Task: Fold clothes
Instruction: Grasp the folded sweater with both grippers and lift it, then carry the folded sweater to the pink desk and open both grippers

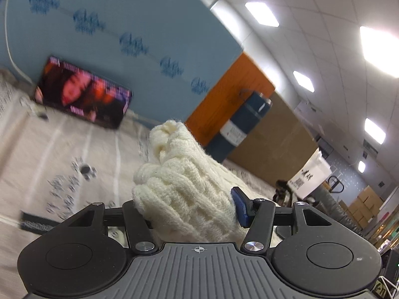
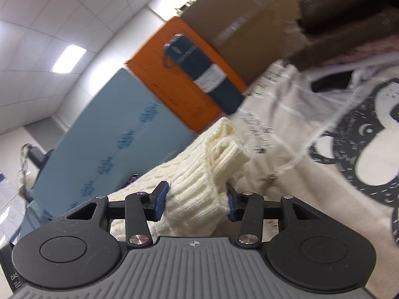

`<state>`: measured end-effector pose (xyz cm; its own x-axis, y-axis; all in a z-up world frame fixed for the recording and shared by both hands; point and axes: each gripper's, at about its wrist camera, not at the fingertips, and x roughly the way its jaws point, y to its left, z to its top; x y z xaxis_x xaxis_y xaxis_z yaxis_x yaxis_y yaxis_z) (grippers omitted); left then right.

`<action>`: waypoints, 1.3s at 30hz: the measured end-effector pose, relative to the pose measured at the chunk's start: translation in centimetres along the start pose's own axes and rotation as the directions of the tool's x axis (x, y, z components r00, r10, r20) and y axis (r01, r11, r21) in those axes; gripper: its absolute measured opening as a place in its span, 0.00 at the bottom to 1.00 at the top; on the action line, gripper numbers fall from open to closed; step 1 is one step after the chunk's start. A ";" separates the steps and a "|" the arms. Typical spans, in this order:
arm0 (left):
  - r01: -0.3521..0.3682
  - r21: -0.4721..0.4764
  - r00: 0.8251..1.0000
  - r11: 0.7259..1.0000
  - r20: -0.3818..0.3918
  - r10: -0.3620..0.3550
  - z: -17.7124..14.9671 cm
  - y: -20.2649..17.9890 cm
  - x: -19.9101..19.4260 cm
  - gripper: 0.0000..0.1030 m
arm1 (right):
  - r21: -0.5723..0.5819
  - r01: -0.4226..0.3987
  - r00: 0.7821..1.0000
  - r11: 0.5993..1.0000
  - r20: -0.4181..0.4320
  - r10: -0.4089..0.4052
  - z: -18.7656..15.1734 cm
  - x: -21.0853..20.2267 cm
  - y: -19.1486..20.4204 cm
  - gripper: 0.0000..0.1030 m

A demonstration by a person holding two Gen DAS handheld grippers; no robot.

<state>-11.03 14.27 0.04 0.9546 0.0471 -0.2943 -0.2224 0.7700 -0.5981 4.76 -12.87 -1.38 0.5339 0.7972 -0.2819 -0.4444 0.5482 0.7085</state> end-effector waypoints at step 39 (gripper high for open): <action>-0.283 -0.450 0.728 0.847 0.475 0.495 8.1 23.1 -25.4 0.51 | -0.262 -0.475 0.836 0.840 -0.431 0.338 -18.4 19.4 30.9 0.41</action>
<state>-38.83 36.00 -0.22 0.6785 0.7177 -0.1566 -0.5480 0.3527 -0.7585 -11.83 24.20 3.13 -0.0140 0.9613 -0.2752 -0.8155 0.1483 0.5594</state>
